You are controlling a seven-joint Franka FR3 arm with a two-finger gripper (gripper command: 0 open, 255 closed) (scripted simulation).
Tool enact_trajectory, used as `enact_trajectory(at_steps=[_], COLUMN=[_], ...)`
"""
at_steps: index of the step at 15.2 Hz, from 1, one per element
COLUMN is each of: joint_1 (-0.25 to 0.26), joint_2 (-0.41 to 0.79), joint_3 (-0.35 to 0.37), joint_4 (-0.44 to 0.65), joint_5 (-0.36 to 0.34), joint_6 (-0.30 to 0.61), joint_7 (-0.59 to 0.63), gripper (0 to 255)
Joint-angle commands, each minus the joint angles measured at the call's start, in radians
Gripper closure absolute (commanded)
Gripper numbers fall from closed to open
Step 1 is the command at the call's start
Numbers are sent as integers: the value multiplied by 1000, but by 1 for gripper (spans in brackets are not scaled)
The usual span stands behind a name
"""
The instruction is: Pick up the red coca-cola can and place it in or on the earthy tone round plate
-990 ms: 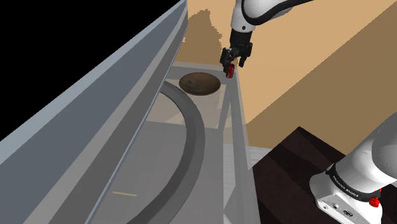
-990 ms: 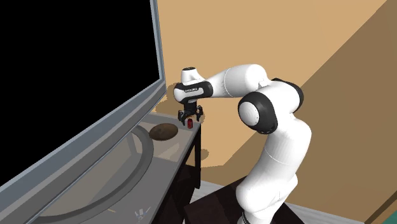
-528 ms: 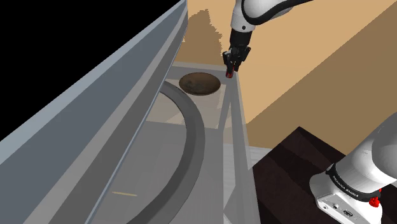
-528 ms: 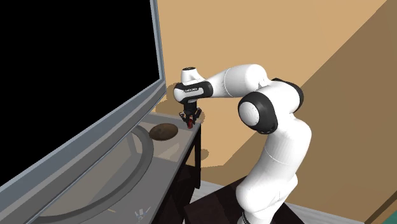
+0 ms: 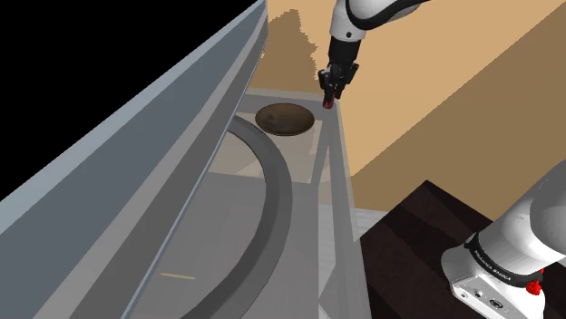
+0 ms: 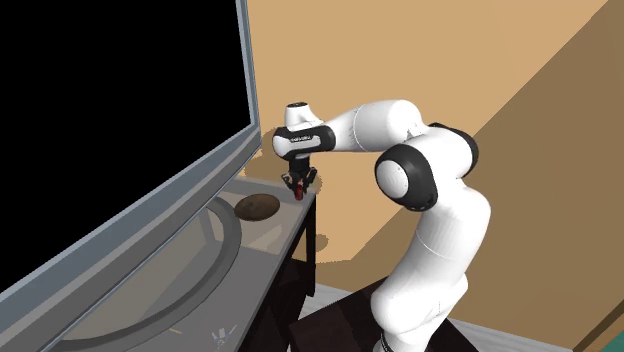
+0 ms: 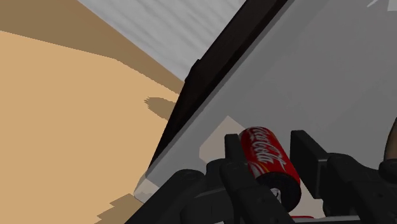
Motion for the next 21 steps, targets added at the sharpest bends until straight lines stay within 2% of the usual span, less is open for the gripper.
enact_trajectory(at_steps=[1, 16, 21], joint_1=[0, 0, 55], joint_2=[-4, -19, 25], joint_3=[0, -1, 64], joint_4=[23, 207, 246], joint_5=[1, 4, -2], joint_6=[-27, -227, -225], joint_7=[0, -6, 115], gripper=[255, 255, 255])
